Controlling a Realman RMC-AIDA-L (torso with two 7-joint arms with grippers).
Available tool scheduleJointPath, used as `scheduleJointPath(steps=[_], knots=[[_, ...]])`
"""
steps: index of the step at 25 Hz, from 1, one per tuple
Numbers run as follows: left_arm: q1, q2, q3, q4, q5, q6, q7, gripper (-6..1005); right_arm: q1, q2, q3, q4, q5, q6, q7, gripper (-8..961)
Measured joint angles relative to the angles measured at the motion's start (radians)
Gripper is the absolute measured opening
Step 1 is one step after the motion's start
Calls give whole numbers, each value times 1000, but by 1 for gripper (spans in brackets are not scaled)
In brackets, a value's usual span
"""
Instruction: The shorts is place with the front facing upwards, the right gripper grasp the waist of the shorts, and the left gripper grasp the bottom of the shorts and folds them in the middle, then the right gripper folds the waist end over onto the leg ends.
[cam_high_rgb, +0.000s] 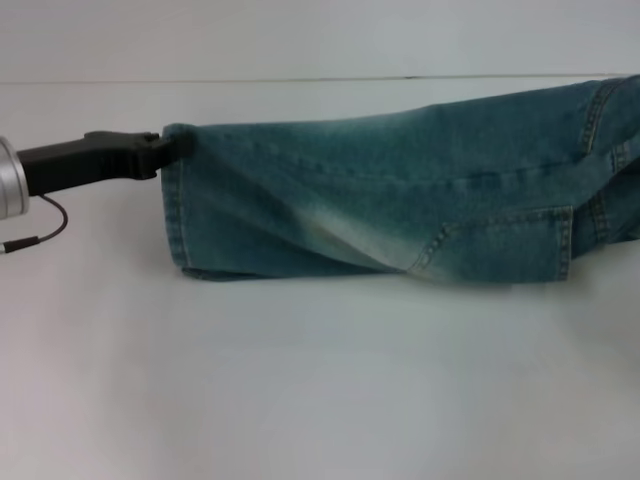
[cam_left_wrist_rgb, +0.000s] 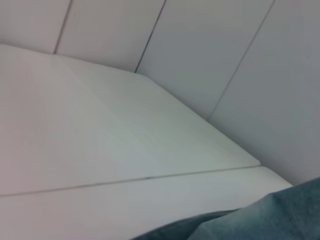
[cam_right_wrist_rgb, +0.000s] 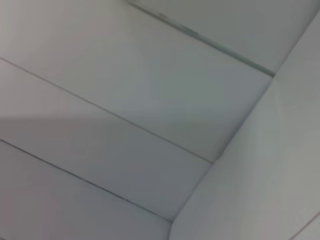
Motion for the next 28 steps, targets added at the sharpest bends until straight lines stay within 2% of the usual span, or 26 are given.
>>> scheduleJointPath(steps=[3, 13, 24, 28], knots=[[-11, -3, 7, -3, 0, -39, 0, 36, 6, 20, 0, 0, 27, 27, -5, 47], [-52, -9, 16, -62, -1, -125, 28, 34, 29, 55, -1, 0, 55, 129, -34, 65], [-81, -4, 27, -133, 8, -213, 64, 32, 64, 66, -4, 85, 107, 276, -161, 124], [-83, -11, 27, -138, 8, -228, 90, 27, 82, 82, -8, 100, 115, 324, -206, 145]])
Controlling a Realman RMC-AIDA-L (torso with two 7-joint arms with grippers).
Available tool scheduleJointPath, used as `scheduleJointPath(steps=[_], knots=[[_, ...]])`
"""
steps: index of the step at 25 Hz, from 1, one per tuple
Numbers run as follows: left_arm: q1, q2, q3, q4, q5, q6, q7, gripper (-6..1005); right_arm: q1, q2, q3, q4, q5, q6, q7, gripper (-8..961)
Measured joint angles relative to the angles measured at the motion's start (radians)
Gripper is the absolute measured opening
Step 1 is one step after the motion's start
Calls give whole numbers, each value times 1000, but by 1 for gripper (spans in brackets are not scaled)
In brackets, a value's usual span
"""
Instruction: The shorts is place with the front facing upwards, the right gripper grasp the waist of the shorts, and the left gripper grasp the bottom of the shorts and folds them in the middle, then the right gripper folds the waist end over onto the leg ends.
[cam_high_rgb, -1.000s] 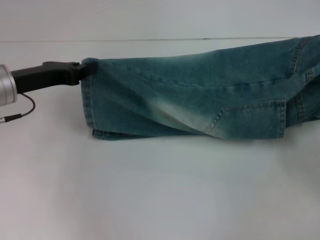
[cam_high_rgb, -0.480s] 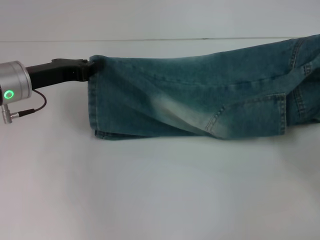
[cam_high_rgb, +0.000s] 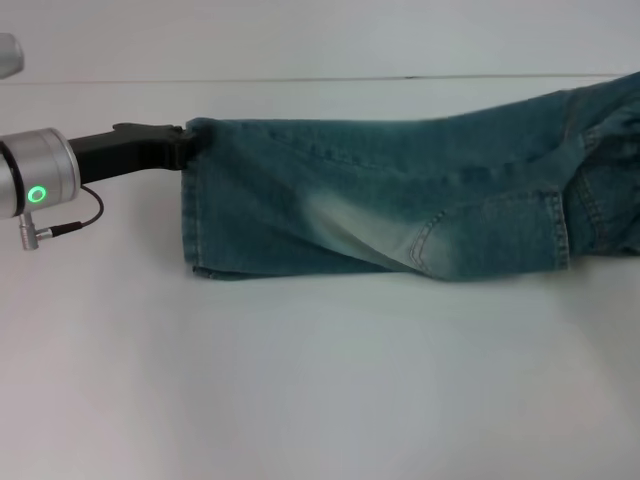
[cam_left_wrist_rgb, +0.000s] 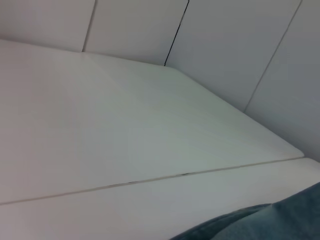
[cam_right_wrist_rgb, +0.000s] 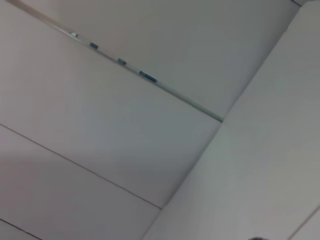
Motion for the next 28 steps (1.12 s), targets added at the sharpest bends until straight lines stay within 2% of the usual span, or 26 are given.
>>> scheduleJointPath(steps=[3, 7, 11, 18, 26, 28], knots=[[2, -15, 1, 7, 0, -16, 14, 24, 9, 4, -12, -6, -3, 21, -37, 162], [4, -24, 23, 14, 1, -61, 15, 101, 17, 5, -38, -7, -3, 60, -85, 183], [3, -25, 35, 15, 3, -82, 15, 179, 18, 3, -50, -11, 2, 74, -127, 376], [-6, -22, 37, 16, 3, -88, 16, 433, 14, -12, -61, -45, -4, 83, -134, 641], [-2, -29, 75, 16, 3, -87, 16, 773, 13, -40, -169, -50, -6, 167, -33, 822], [2, -32, 85, 16, 3, -87, 16, 825, 6, -56, -218, -53, -6, 167, 31, 821]])
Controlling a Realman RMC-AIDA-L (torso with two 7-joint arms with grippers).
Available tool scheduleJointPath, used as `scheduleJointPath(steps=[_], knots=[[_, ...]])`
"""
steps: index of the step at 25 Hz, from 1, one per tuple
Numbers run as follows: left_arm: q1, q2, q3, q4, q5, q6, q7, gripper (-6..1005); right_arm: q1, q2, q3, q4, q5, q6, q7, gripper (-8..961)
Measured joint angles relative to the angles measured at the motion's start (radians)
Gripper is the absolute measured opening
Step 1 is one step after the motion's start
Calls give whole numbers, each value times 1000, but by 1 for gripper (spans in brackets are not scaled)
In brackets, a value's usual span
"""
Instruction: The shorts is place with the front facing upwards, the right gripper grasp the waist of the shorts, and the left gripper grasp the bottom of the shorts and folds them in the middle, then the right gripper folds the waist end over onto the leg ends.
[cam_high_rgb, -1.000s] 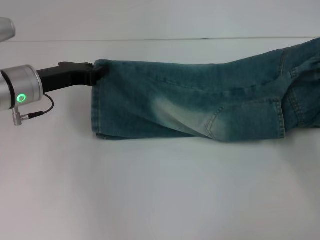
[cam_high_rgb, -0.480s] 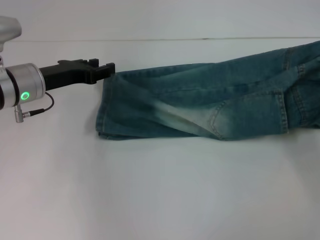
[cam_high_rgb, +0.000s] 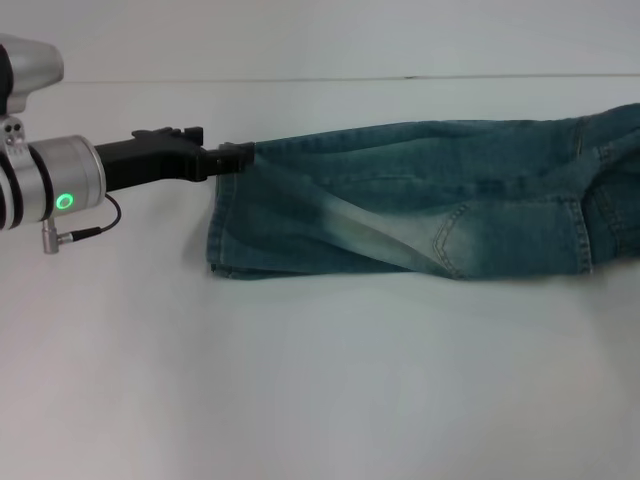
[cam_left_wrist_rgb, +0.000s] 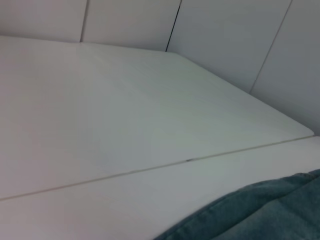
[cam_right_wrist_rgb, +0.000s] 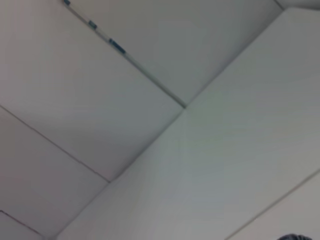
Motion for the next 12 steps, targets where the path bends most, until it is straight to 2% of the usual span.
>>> scheduleJointPath(steps=[7, 10, 12], knots=[[6, -2, 16, 0, 1, 10, 0, 883, -46, -66, -109, -13, 0, -53, 167, 818], [10, -2, 24, 0, 0, 23, -2, 908, -69, -85, -126, -34, -7, -82, 212, 818], [15, -6, 32, 0, -4, 46, 4, 909, -82, -90, -130, -55, -22, -96, 235, 818]])
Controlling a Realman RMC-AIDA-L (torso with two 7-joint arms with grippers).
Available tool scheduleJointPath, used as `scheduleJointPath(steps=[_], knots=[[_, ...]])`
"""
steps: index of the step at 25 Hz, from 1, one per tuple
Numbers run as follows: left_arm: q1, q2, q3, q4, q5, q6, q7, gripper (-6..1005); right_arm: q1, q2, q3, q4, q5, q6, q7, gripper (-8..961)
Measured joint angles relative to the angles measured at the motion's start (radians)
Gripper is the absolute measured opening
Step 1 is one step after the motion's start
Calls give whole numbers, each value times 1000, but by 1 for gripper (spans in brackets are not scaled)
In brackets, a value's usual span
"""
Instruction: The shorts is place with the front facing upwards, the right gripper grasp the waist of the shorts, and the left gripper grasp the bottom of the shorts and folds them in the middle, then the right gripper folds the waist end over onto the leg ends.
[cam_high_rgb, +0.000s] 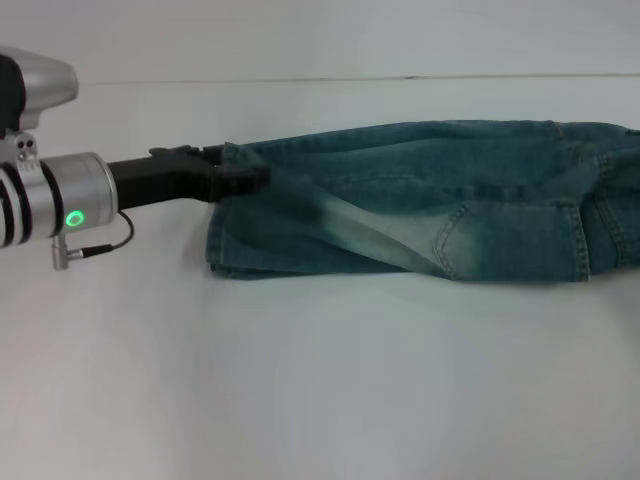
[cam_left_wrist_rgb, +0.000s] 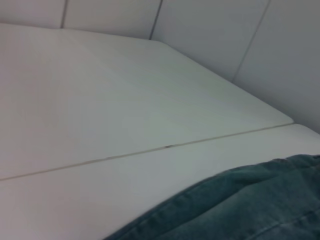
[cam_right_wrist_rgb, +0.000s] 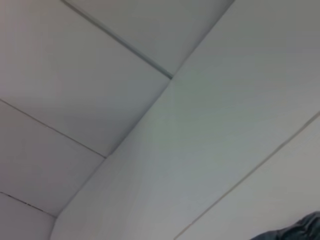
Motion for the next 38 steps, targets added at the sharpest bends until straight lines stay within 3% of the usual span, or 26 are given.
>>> scheduleJointPath(steps=[5, 15, 24, 26, 38], knots=[[12, -24, 4, 11, -4, 33, 56, 907, -1, -5, -2, -66, -114, -20, 39, 817], [38, -32, 15, -4, -102, 120, 162, 903, -27, -8, 54, -198, -217, -127, 101, 817], [43, -37, 30, -111, -268, 146, 399, 901, -60, -18, 92, -275, -315, -264, 94, 817], [40, -37, 49, -176, -338, 140, 516, 900, -62, -18, 96, -281, -357, -271, 82, 816], [37, -33, 48, -211, -403, 143, 565, 897, -26, -23, 109, -330, -459, -260, 198, 816]])
